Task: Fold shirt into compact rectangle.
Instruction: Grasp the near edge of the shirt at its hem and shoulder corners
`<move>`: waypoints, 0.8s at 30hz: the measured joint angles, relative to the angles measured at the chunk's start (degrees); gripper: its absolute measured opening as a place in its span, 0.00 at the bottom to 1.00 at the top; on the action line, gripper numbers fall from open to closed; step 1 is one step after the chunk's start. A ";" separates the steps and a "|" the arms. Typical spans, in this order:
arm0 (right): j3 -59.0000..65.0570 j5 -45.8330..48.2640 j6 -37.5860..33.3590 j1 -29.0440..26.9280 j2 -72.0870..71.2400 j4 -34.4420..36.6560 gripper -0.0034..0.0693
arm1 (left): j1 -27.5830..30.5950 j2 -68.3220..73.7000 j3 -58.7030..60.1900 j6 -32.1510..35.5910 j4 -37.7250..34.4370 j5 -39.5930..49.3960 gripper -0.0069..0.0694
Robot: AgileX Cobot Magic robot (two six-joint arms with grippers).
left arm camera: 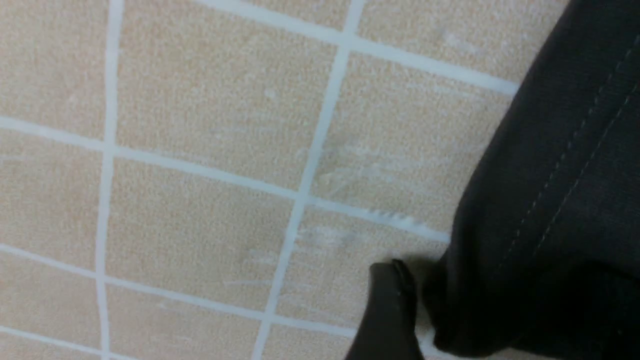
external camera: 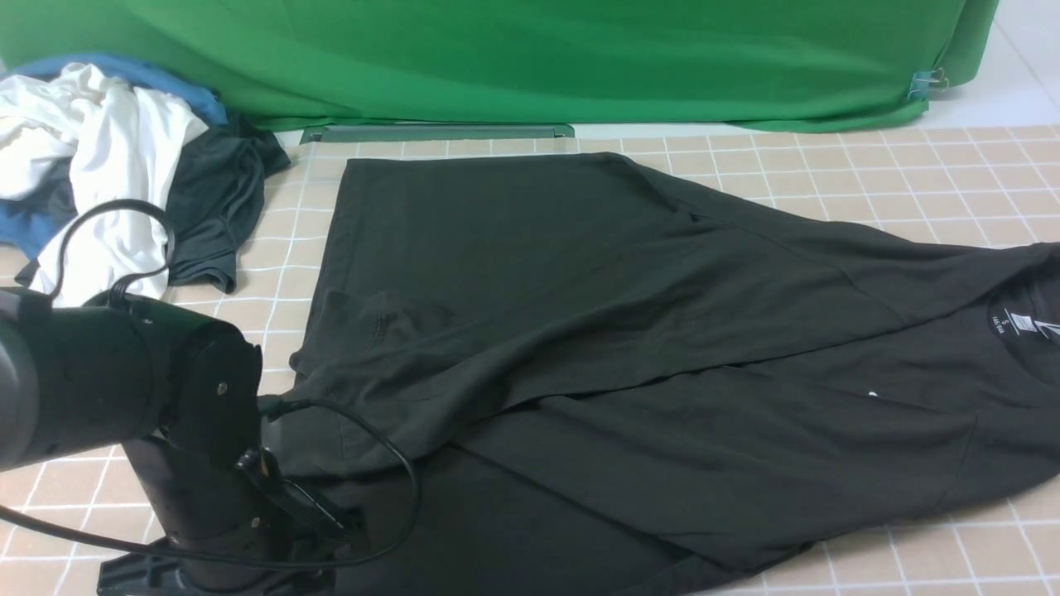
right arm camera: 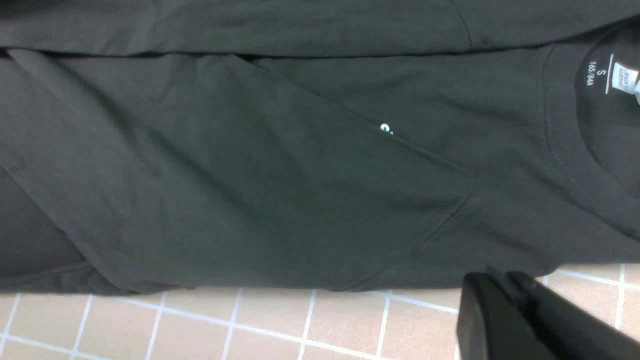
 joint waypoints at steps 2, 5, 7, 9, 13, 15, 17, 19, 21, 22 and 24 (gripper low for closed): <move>0.00 0.01 0.00 0.00 0.00 0.04 0.10 | 0.00 0.00 0.00 -0.43 -0.07 -0.29 0.68; 0.00 -0.03 0.06 0.00 0.00 0.11 0.10 | 0.00 0.00 0.00 -0.03 -0.41 -0.59 0.68; 0.00 -0.03 0.06 0.00 0.00 0.11 0.10 | 0.00 0.00 0.00 0.09 -0.60 -1.11 0.67; 0.00 -0.03 0.06 0.00 0.00 0.11 0.10 | 0.00 0.00 0.00 0.22 -1.06 -2.12 0.62; 0.00 -0.03 0.20 0.00 0.00 0.11 0.10 | 0.00 0.00 0.05 1.02 -3.00 -4.06 0.38; 0.00 0.31 0.79 0.00 0.00 0.11 0.10 | 0.00 -0.41 0.11 3.10 -3.86 -4.34 0.21; 0.00 1.51 1.14 0.00 0.00 -0.19 0.11 | 0.00 -1.12 0.11 4.23 -4.23 -4.21 0.15; 0.08 2.53 1.83 0.00 0.14 -2.03 0.13 | 0.00 -2.57 -0.27 5.03 -4.07 -3.07 0.13; 0.60 2.35 5.84 0.00 0.95 -6.58 0.18 | 0.00 -4.76 -1.54 5.53 -2.69 -0.80 0.13; 1.11 2.20 7.87 0.00 1.79 -8.82 0.21 | 0.00 -5.71 -2.31 5.58 -1.80 0.05 0.13; 2.16 1.88 10.54 0.00 4.56 -11.63 0.28 | 0.00 -7.35 -3.56 5.58 -0.60 0.71 0.13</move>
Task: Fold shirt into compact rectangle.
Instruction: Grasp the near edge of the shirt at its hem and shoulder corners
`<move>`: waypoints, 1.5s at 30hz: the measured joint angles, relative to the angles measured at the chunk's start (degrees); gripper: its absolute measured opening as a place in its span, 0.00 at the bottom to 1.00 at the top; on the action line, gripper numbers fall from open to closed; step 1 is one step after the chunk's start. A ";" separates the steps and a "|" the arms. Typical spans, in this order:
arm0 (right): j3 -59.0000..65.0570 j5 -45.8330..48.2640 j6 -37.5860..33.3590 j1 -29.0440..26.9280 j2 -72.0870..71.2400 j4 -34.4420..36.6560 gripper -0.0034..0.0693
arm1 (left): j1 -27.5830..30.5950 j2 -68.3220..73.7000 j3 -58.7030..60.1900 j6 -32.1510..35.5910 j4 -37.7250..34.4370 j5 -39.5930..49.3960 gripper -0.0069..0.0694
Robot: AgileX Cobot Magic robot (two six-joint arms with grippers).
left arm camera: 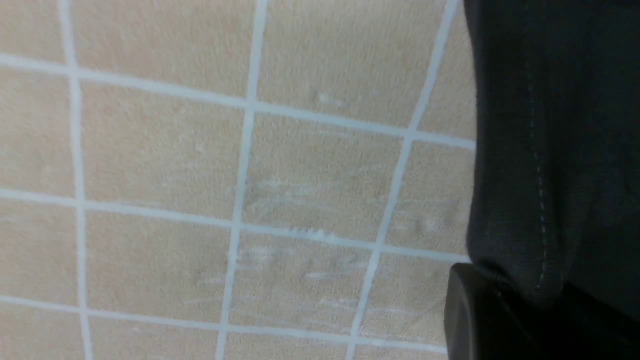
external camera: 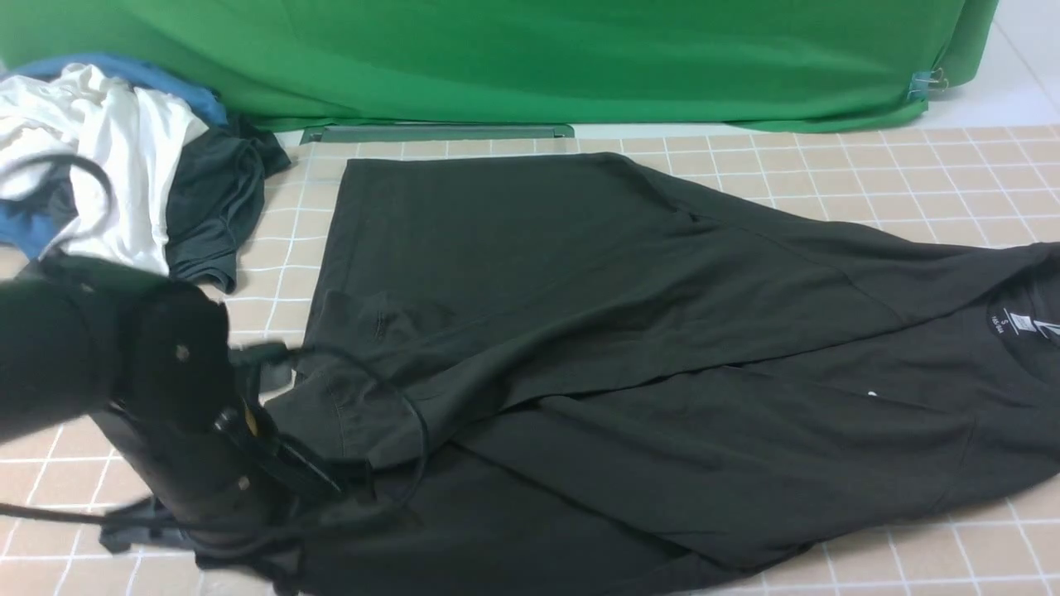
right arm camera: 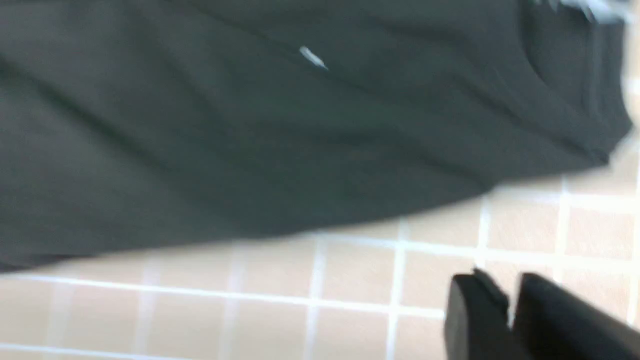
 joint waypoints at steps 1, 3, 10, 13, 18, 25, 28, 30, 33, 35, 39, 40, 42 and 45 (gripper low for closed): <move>0.29 -0.25 0.88 0.00 1.94 -0.82 0.34 | 0.00 -0.86 -0.60 0.00 0.45 0.14 0.13; 0.50 -0.89 1.57 0.00 5.87 -1.28 0.44 | 0.00 -1.63 -0.91 0.07 0.65 0.26 0.13; 0.73 -5.42 5.06 0.00 19.80 -3.12 0.73 | 0.00 -2.07 -1.01 0.64 1.56 0.77 0.13; 0.66 -6.86 7.91 0.00 25.73 -4.34 0.83 | 0.00 -2.07 -1.01 0.64 1.69 0.80 0.13; 0.26 -12.09 9.75 0.00 29.89 -4.70 0.85 | 0.00 -2.07 -1.01 0.91 1.69 0.99 0.13; 0.19 -16.47 10.82 0.00 32.61 -4.76 0.84 | 0.00 -2.07 -1.01 1.02 2.19 1.06 0.13; 0.06 -16.63 10.75 0.00 33.12 -4.76 0.78 | 0.00 -2.07 -1.01 1.02 2.19 1.09 0.13; -0.36 -15.73 10.56 0.00 33.12 -4.70 0.75 | 0.00 -2.07 -1.01 1.02 2.19 1.13 0.13; -3.50 -9.47 9.27 0.00 33.12 -5.82 0.72 | 0.00 -2.07 -1.01 1.02 2.19 1.16 0.13; -6.10 -4.35 8.74 -0.13 32.08 -7.15 0.71 | 0.00 -2.07 -1.01 1.05 2.19 1.16 0.13; -8.08 -0.37 8.05 -2.53 28.79 -7.51 0.54 | 0.00 -2.07 -1.01 1.08 2.19 1.16 0.13; -8.17 0.57 7.62 -3.98 28.10 -7.45 0.41 | 0.00 -2.07 -1.01 1.08 2.19 1.16 0.13; -7.96 1.22 7.26 -7.99 27.58 -5.90 0.21 | 0.00 -2.07 -1.01 1.08 2.74 1.16 0.13; -6.37 -0.15 5.18 -13.95 27.51 -0.24 0.10 | 0.00 -2.07 -1.01 1.25 3.01 1.16 0.13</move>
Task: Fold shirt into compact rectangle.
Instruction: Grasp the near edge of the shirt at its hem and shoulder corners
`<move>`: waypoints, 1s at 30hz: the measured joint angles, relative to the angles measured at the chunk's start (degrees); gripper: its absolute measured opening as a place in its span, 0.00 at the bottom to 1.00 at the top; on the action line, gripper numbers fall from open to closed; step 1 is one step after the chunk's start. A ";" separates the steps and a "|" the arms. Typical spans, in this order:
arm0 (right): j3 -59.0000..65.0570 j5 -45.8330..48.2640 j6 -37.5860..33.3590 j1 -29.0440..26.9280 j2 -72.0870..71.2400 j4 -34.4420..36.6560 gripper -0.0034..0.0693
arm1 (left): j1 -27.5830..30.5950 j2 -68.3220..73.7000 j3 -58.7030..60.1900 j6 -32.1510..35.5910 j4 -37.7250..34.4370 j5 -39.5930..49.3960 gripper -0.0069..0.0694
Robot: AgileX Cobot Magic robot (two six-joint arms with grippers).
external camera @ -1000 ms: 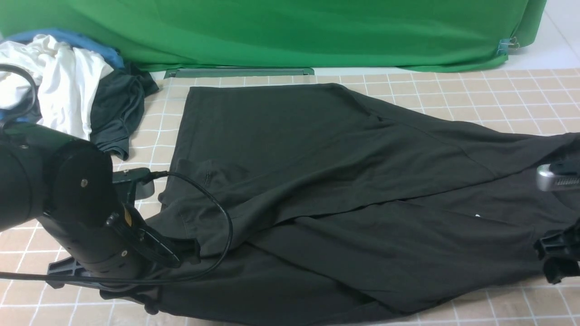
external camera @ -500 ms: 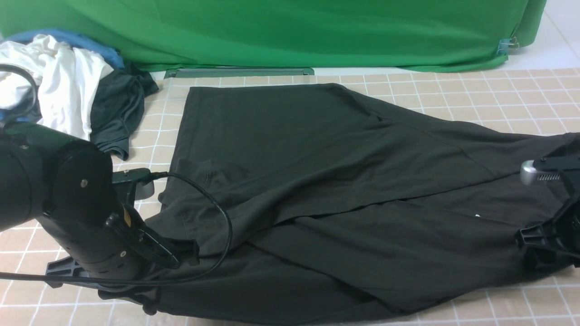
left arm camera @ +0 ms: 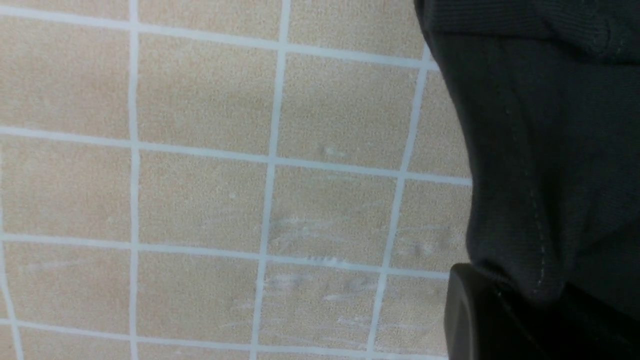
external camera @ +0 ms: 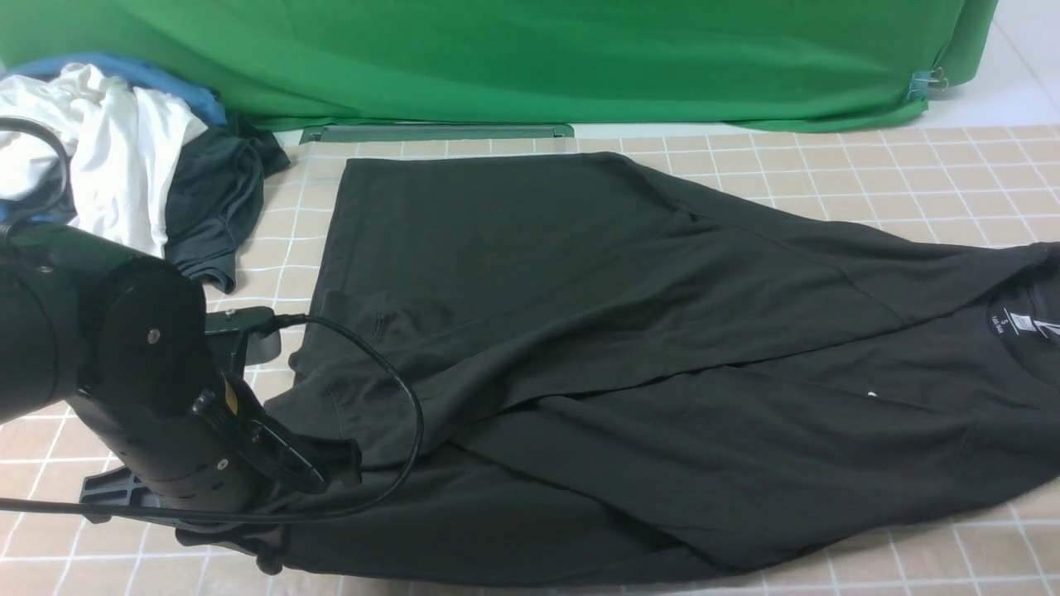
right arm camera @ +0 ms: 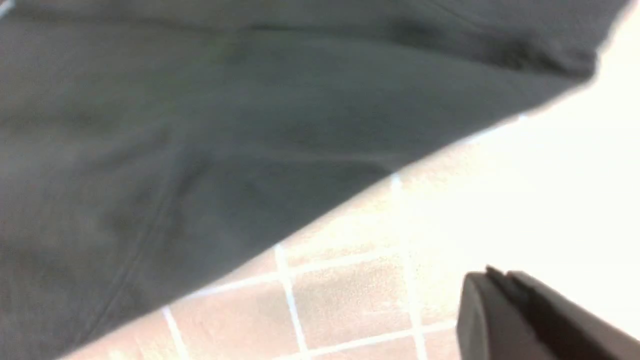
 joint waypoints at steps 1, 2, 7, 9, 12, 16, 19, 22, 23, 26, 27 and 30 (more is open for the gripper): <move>1.26 -1.15 -2.07 -2.74 0.00 4.10 0.09 | 0.00 0.00 0.00 0.00 0.00 0.00 0.13; 2.14 -2.22 -3.97 -4.20 0.00 7.00 0.09 | 0.00 0.00 0.00 0.00 0.15 0.00 0.13; 3.86 -6.26 -5.54 -5.84 0.45 13.27 0.30 | 0.00 0.00 0.00 0.13 1.37 0.00 0.13; 3.86 -7.99 -5.33 -5.28 0.97 14.06 0.47 | 0.00 0.00 0.00 0.13 2.04 0.00 0.13; 3.86 -10.78 -4.43 -3.71 1.76 14.48 0.67 | 0.00 0.00 -0.06 0.13 2.45 0.00 0.13; 3.86 -13.80 -2.10 -1.42 3.17 14.82 0.65 | 0.00 0.00 -0.06 0.13 2.57 0.00 0.13; 3.86 -15.41 -0.29 0.77 5.16 15.01 0.57 | 0.00 0.00 -0.06 0.13 2.57 0.00 0.13; 3.86 -15.80 1.15 2.09 6.55 15.08 0.54 | 0.00 0.00 -0.06 0.13 2.70 0.00 0.13; 3.86 -15.62 1.67 2.64 7.27 14.48 0.54 | 0.00 0.00 -0.06 0.13 2.74 0.00 0.13; 3.86 -14.27 2.59 2.79 7.53 10.68 0.56 | 0.00 0.00 -0.06 0.09 2.74 0.00 0.13; 3.75 -13.03 3.40 2.55 7.40 8.90 0.57 | 0.00 0.00 -0.06 0.09 2.74 0.00 0.13; 3.07 -9.01 3.98 1.36 6.75 5.42 0.61 | 0.00 0.00 -0.06 0.09 2.74 0.00 0.13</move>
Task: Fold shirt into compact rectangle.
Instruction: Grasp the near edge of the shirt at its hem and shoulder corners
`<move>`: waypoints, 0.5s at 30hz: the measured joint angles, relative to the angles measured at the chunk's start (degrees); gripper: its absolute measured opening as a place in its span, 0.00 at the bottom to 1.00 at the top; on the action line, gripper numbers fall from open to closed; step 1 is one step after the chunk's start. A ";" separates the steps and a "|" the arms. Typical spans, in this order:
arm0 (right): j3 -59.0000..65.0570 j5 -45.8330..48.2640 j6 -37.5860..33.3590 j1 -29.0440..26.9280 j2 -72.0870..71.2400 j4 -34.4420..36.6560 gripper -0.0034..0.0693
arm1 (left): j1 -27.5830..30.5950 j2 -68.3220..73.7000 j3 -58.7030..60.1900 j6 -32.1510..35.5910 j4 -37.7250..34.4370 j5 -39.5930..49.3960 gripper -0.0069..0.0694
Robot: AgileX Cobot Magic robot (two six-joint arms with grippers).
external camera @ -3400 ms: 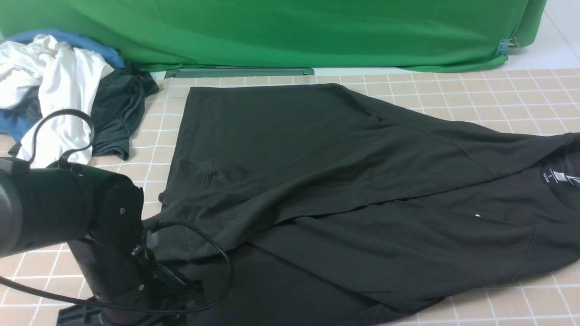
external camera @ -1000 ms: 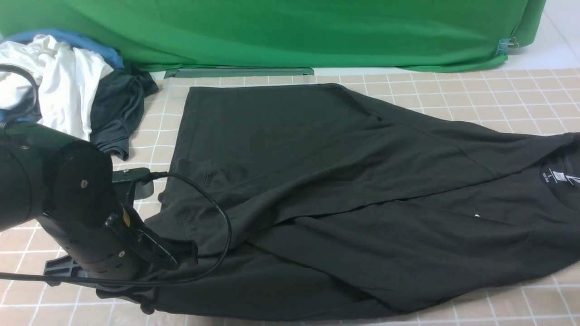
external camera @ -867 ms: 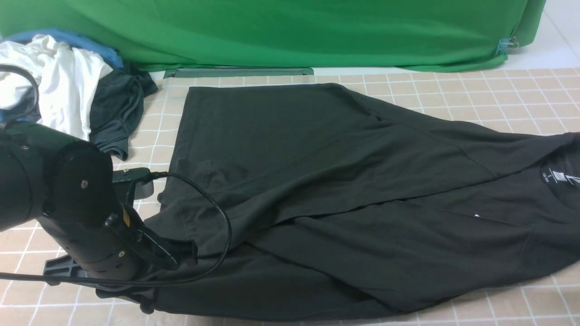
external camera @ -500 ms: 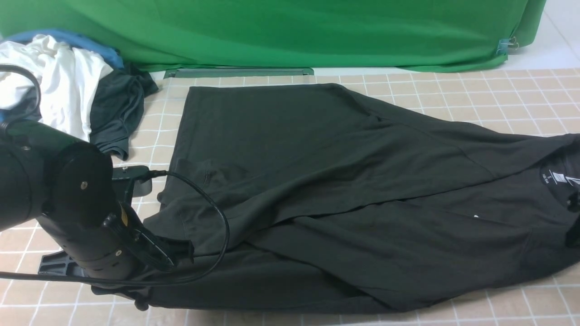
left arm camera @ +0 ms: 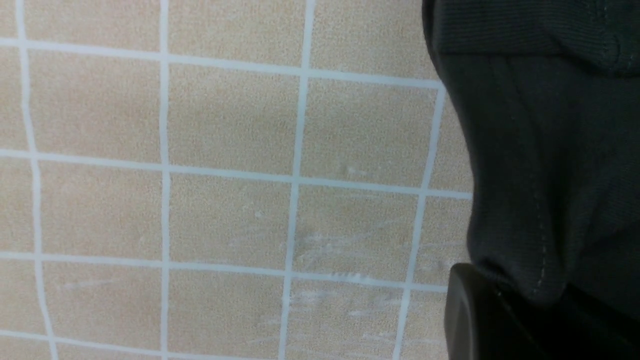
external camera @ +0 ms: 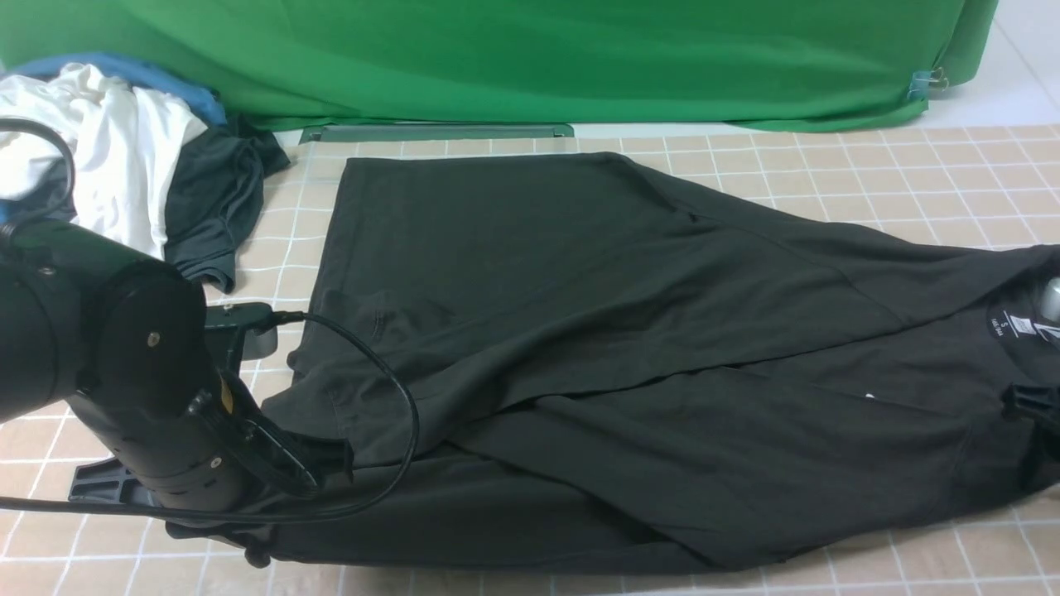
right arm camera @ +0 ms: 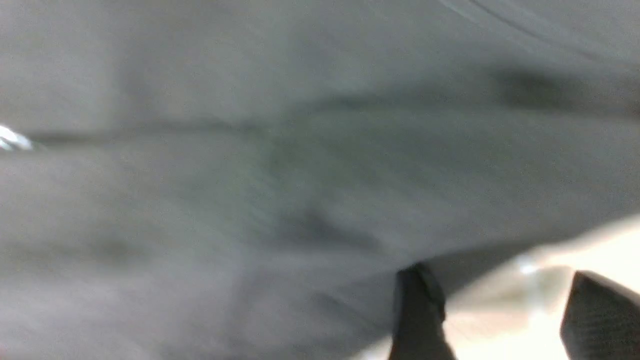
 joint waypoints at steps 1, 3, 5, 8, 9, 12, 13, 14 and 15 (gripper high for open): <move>-0.48 1.42 0.00 -0.70 -0.51 -0.94 0.62 | 0.00 0.00 0.00 0.00 0.07 0.00 0.13; -0.72 2.78 -0.05 -1.42 -1.25 -1.62 0.62 | 0.00 0.00 0.00 0.00 0.13 0.00 0.13; -0.53 2.81 -0.05 -1.68 -1.63 -2.00 0.62 | 0.00 0.00 0.00 0.00 0.19 0.00 0.13; 1.62 -0.85 0.21 -1.68 -1.68 0.34 0.62 | 0.00 0.00 0.00 0.00 0.19 0.00 0.13; 2.69 -2.83 0.21 -1.68 -1.68 1.72 0.62 | 0.00 0.00 0.00 0.00 0.19 0.00 0.13; 5.20 -7.93 0.14 -1.68 -1.70 4.71 0.62 | 0.00 0.00 0.00 0.00 0.19 0.00 0.13; 5.36 -8.79 0.14 -1.68 -1.76 5.11 0.62 | 0.00 0.00 0.00 0.00 0.19 -0.05 0.13; 5.45 -9.31 0.14 -1.68 -1.79 5.35 0.62 | 0.00 0.00 0.00 0.00 0.19 -0.05 0.13; 5.49 -9.87 0.14 -1.68 -1.79 5.49 0.62 | 0.00 0.00 0.00 0.00 0.19 -0.05 0.13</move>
